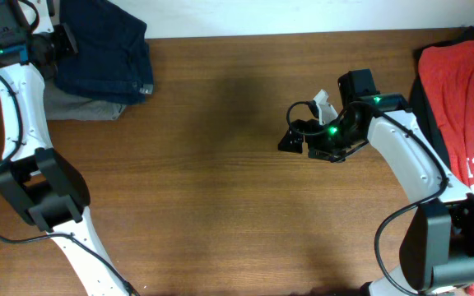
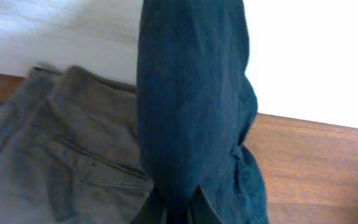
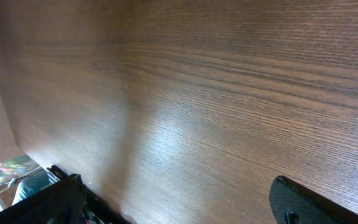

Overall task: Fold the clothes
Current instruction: 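Lower the navy shorts onto the grey garment stack with the left gripper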

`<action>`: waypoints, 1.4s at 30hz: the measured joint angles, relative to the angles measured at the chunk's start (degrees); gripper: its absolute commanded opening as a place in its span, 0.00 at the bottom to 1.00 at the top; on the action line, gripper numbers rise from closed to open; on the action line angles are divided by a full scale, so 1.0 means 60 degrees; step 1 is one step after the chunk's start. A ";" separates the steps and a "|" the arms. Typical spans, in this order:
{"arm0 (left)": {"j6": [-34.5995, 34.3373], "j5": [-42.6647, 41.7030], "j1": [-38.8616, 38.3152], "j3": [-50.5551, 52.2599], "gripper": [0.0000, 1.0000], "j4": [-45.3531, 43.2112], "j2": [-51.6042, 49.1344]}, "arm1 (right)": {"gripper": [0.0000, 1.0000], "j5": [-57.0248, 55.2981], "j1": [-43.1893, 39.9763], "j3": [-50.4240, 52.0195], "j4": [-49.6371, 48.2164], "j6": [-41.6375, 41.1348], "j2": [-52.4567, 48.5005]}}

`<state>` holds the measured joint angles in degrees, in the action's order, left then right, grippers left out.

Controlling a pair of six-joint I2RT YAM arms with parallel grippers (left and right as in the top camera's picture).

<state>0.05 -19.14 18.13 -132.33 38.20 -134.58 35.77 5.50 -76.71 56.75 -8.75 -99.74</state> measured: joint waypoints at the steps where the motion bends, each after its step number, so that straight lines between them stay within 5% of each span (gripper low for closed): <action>1: 0.0004 0.0120 0.0000 0.0000 0.01 -0.0018 0.0000 | 0.99 0.0000 0.0000 0.0000 0.0011 -0.0004 0.0000; 42: 0.0430 0.3238 0.0073 0.0000 0.02 -0.1880 -0.0823 | 0.99 0.0004 0.0000 0.0000 0.0452 -0.0007 0.0000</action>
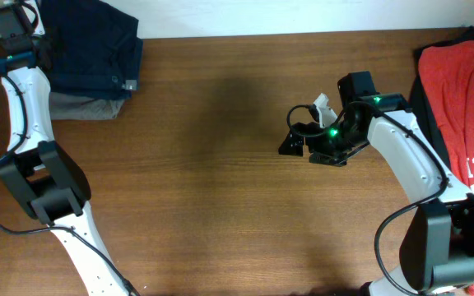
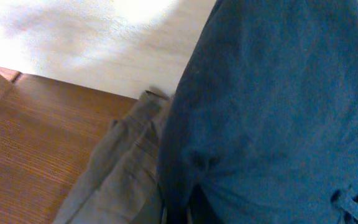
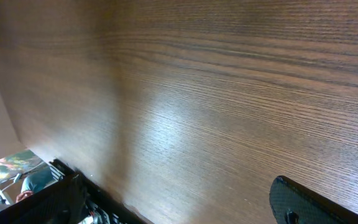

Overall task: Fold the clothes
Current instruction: 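Lower the navy shorts onto the grey garment stack with the left gripper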

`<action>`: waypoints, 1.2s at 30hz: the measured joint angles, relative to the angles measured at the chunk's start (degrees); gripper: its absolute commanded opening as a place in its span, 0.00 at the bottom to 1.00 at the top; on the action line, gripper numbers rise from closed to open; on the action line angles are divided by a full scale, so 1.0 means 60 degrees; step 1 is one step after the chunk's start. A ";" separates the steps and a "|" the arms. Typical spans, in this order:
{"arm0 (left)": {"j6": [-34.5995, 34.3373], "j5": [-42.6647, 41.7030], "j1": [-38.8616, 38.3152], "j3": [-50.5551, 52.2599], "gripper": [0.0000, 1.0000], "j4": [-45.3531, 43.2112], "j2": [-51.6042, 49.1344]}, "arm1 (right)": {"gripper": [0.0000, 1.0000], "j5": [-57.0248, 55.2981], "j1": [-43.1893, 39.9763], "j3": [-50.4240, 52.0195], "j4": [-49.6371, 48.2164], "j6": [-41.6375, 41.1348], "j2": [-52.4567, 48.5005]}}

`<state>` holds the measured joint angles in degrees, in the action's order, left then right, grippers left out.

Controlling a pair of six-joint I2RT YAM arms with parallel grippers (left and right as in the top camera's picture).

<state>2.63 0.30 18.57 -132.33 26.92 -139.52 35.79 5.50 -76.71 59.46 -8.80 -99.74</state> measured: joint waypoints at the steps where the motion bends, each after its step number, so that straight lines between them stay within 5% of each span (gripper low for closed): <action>1: 0.0004 0.0055 0.0015 0.0000 0.01 -0.0047 0.0000 | 0.99 -0.0004 0.0000 0.0000 0.0004 -0.0004 0.0000; 36: 0.0036 0.1067 0.0678 0.0000 0.17 -0.1435 -0.0787 | 0.99 -0.0004 0.0000 0.0000 0.0321 -0.0211 0.0000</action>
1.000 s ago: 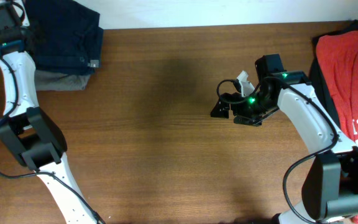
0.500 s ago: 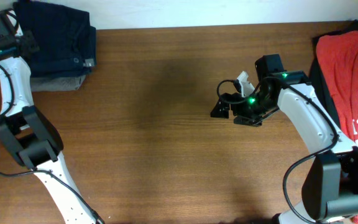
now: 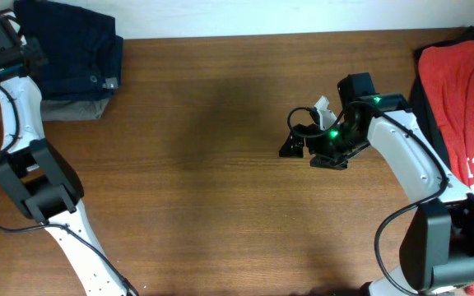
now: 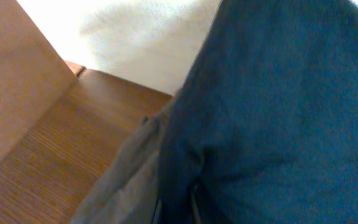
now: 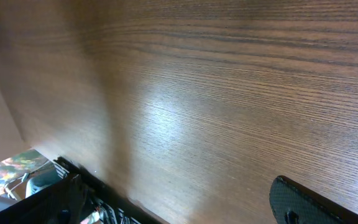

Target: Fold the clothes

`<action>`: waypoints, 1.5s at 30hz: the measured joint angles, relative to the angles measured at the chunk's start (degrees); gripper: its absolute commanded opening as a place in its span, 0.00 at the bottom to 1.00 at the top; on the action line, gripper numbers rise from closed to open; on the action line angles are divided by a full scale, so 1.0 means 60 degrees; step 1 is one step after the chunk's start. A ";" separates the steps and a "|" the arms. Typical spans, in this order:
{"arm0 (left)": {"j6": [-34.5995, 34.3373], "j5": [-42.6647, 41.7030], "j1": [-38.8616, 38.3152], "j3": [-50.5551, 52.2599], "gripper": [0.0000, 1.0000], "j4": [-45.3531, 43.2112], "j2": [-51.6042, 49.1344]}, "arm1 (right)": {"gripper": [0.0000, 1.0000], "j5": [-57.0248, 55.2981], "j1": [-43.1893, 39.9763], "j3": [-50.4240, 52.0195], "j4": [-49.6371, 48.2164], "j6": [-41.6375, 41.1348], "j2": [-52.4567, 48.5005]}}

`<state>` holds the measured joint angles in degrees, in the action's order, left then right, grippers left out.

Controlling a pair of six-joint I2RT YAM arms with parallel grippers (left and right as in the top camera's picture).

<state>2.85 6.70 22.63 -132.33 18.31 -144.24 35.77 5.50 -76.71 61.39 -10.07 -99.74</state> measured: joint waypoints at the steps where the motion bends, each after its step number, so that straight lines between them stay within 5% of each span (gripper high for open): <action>1: 0.0004 0.0007 0.0022 0.0000 0.19 -0.0087 0.0000 | 0.99 0.0000 0.0000 0.0000 0.0000 -0.0004 0.0000; 8: 0.0095 0.0193 0.0270 -0.0062 0.49 -0.0386 -0.0044 | 0.99 0.0000 0.0000 0.0000 0.0022 -0.0004 0.0000; 21: 0.0098 0.0288 0.0364 -0.0164 0.49 -0.0127 -0.0565 | 0.99 0.0000 0.0000 0.0000 0.0066 -0.0007 0.0000; 45: -0.0550 -0.0288 0.0608 -0.0270 0.49 0.3814 -0.0565 | 0.99 0.0000 0.0000 0.0000 0.0069 0.0004 0.0000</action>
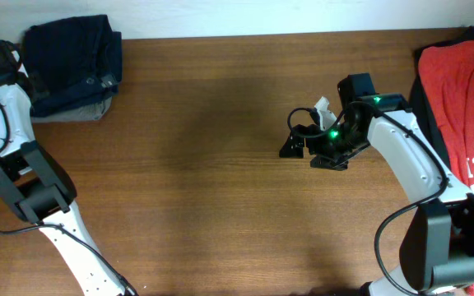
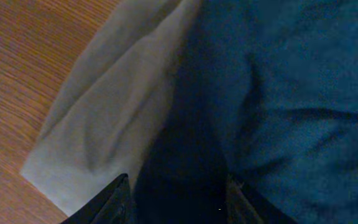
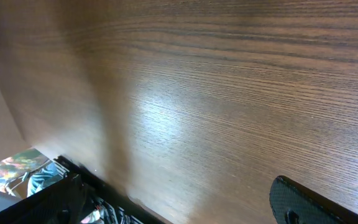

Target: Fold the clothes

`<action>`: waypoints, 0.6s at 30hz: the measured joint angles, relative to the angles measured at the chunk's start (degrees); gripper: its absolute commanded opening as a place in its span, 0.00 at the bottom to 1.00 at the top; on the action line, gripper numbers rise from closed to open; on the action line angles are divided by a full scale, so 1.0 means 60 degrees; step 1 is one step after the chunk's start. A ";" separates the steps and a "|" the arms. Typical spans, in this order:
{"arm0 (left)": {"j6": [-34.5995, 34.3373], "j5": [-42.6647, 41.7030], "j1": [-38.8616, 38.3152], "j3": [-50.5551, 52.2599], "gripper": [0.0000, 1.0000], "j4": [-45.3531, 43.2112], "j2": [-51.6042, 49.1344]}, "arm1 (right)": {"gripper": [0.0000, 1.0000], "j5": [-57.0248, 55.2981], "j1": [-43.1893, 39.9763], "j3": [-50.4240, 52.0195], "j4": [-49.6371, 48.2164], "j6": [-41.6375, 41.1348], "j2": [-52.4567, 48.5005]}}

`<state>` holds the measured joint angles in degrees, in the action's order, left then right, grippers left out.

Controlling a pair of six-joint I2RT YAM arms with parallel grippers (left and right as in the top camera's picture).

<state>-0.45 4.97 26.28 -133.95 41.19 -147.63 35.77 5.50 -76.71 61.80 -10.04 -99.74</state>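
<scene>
Folded navy jeans [image 1: 72, 57] lie on a folded grey garment [image 1: 76, 113] in the table's far left corner. My left gripper [image 1: 25, 80] is at the left edge of that stack. In the left wrist view its fingers [image 2: 114, 200] stand wide apart and open, with the navy jeans [image 2: 278, 93] lying between them over the grey garment [image 2: 104, 112]. My right gripper [image 1: 295, 140] hovers open over bare wood right of centre, and nothing is between its fingers [image 3: 309, 199].
A red shirt with white lettering [image 1: 467, 107] lies on a dark garment [image 1: 419, 92] at the right edge. The wooden table [image 1: 220, 189] stretches between the two arms. The table's far edge meets a white wall.
My left gripper was shut on the navy jeans and is now open, with the jeans resting on the grey garment. The stack sits slightly further left. The right arm has not moved.
My left gripper held the navy jeans over the grey garment at the far left. At each later moment the jeans and gripper were further toward the corner. Now the jeans lie released on the grey garment. The right gripper stayed open over the table throughout.
</scene>
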 measured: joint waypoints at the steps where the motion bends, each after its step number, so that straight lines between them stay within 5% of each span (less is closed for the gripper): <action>1: -0.0007 -0.0142 0.0036 0.0000 0.49 0.0018 0.0000 | 0.99 0.0000 0.0000 0.0000 0.0000 0.0007 0.0000; 11: -0.0095 -0.0943 0.0455 0.0000 0.48 0.0178 -0.0004 | 0.99 0.0000 0.0000 0.0000 0.0040 0.0004 0.0000; 18: -0.0164 -0.1177 0.0492 -0.0091 0.26 0.0098 -0.0255 | 0.99 0.0000 0.0000 0.0000 0.0051 0.0004 0.0000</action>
<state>-1.43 -2.09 29.23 -134.50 41.78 -149.16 35.77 5.50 -76.71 62.11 -10.02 -99.74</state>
